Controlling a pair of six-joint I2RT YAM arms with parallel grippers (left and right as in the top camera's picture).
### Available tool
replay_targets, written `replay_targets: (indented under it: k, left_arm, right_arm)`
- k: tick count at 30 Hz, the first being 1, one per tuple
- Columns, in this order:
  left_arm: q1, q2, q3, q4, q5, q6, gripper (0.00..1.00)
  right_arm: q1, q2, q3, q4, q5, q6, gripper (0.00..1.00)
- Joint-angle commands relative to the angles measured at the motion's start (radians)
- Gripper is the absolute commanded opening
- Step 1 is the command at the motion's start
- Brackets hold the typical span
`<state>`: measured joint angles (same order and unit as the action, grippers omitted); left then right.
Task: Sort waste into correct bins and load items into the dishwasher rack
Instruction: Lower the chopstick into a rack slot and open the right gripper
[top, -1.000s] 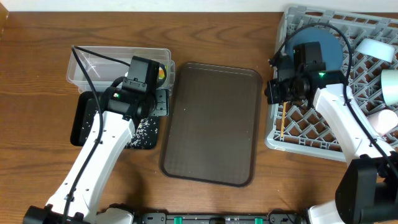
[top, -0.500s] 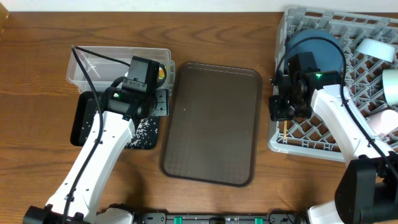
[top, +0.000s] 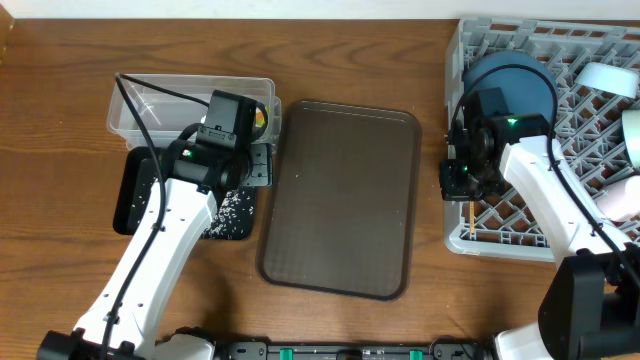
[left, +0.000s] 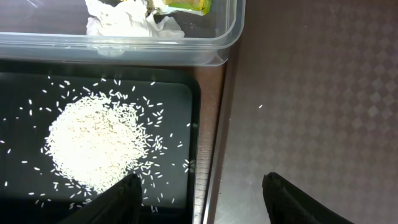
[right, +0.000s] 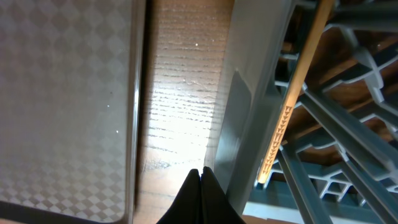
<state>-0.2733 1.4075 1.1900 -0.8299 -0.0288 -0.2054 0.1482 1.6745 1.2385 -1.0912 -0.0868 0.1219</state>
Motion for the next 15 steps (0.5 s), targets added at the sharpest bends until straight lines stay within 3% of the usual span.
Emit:
replay_targets:
  k: [1, 12, 15]
  left_arm:
    - [-0.002, 0.01, 0.005, -0.002, -0.001, 0.002, 0.65]
    - [-0.002, 0.01, 0.005, 0.005, -0.002, 0.002, 0.65]
    - [-0.002, 0.01, 0.005, 0.026, -0.008, 0.003, 0.65]
  right_arm:
    - [-0.005, -0.001, -0.01, 0.008, 0.067, 0.011, 0.02]
    - [-0.006, -0.077, 0.004, 0.196, -0.019, -0.034, 0.02]
    - [-0.014, -0.121, 0.004, 0.328, 0.027, -0.034, 0.09]
